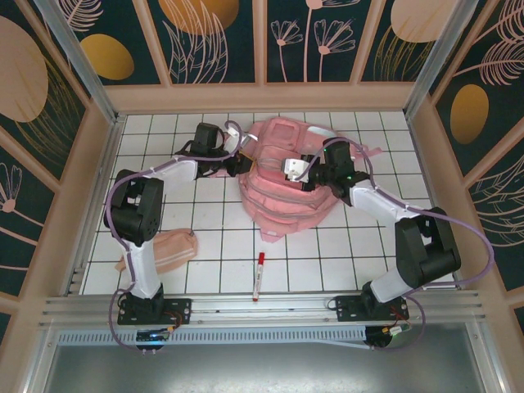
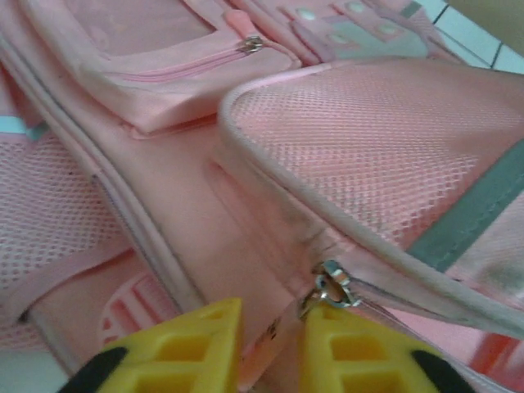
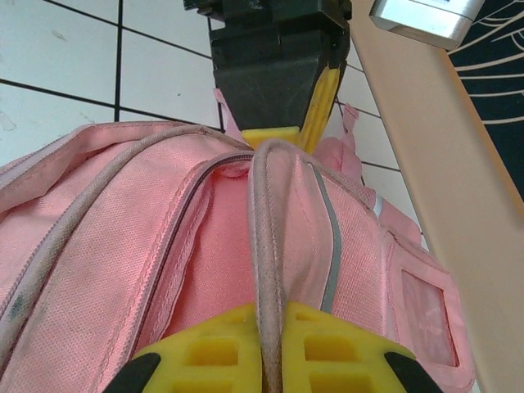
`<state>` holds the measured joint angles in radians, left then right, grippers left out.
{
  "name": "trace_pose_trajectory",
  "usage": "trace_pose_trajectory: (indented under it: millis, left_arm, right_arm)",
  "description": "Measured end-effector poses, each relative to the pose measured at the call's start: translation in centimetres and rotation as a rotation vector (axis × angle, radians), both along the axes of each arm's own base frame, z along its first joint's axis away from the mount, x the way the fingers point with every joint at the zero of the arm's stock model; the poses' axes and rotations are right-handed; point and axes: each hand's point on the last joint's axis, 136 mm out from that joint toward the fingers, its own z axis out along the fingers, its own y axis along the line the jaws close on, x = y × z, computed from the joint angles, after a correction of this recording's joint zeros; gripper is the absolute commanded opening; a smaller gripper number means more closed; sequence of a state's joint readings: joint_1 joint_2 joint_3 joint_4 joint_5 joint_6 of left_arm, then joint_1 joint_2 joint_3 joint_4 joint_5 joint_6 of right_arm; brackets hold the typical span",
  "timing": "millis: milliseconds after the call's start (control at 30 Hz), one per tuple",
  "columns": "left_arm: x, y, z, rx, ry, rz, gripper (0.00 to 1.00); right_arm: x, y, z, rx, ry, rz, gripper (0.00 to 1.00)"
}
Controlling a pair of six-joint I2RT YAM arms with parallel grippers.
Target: Pack the student bag
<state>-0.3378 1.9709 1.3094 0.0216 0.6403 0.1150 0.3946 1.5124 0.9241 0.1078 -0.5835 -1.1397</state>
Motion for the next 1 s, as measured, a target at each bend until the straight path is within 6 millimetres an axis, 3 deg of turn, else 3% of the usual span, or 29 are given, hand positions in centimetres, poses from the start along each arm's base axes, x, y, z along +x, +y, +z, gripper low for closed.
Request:
trace_pose_trajectory:
  millis: [67, 133, 200, 300, 367, 467, 567, 633, 667, 700, 833, 933, 1000]
  left_arm:
    - [0.4, 0.5, -0.2, 0.016, 0.014, 0.051, 0.36]
    - [1.5, 2.6, -0.5, 0.073, 0.041, 0.172, 0.4]
    - [2.5, 5.6, -0.6, 0.133, 0.104, 0.313, 0.4]
    - [2.9, 10.1, 0.4, 0.197, 0.201, 0.519, 0.41]
    - [1.4, 12.4, 1.5, 0.213, 0.268, 0.629, 0.42]
    - [-2.9, 14.2, 3.0, 0.199, 0.373, 0.741, 0.45]
    - [-8.0, 15.6, 2.7, 0.203, 0.512, 0.825, 0.46]
    - [-10.9, 17.0, 0.8, 0.24, 0.628, 0.887, 0.47]
    - [-12.0, 17.8, -0.3, 0.266, 0.679, 0.919, 0.52]
    - [-13.3, 19.0, -1.6, 0.3, 0.736, 0.966, 0.63]
    - [-18.0, 23.7, -4.7, 0.425, 0.89, 1.157, 0.96]
    - [-19.3, 25.5, -4.4, 0.43, 0.9, 1.252, 0.99]
    - [-19.5, 25.7, -3.9, 0.411, 0.883, 1.279, 0.99]
  right_arm:
    - [0.3, 0.0, 0.0, 0.012, -0.003, -0.023, 0.21]
    - [0.6, 0.2, 0.6, 0.046, 0.002, -0.05, 0.39]
    - [1.2, 0.4, 1.7, 0.096, -0.003, -0.086, 0.47]
    - [1.8, 0.5, 3.1, 0.168, 0.043, -0.138, 0.52]
    - [2.2, 0.7, 4.2, 0.208, 0.068, -0.158, 0.54]
    - [1.1, 1.6, 6.1, 0.258, 0.085, -0.116, 0.56]
    - [-2.9, 4.4, 7.3, 0.261, 0.094, 0.049, 0.56]
    - [-7.0, 7.8, 7.3, 0.24, 0.091, 0.213, 0.57]
    - [-8.8, 9.2, 7.0, 0.229, 0.092, 0.279, 0.57]
    - [-11.0, 11.0, 6.5, 0.219, 0.101, 0.357, 0.57]
    - [-17.4, 17.1, 2.6, 0.173, 0.191, 0.564, 0.57]
    - [-19.9, 20.2, -0.9, 0.131, 0.252, 0.629, 0.57]
    - [-20.8, 21.0, -2.4, 0.12, 0.287, 0.638, 0.57]
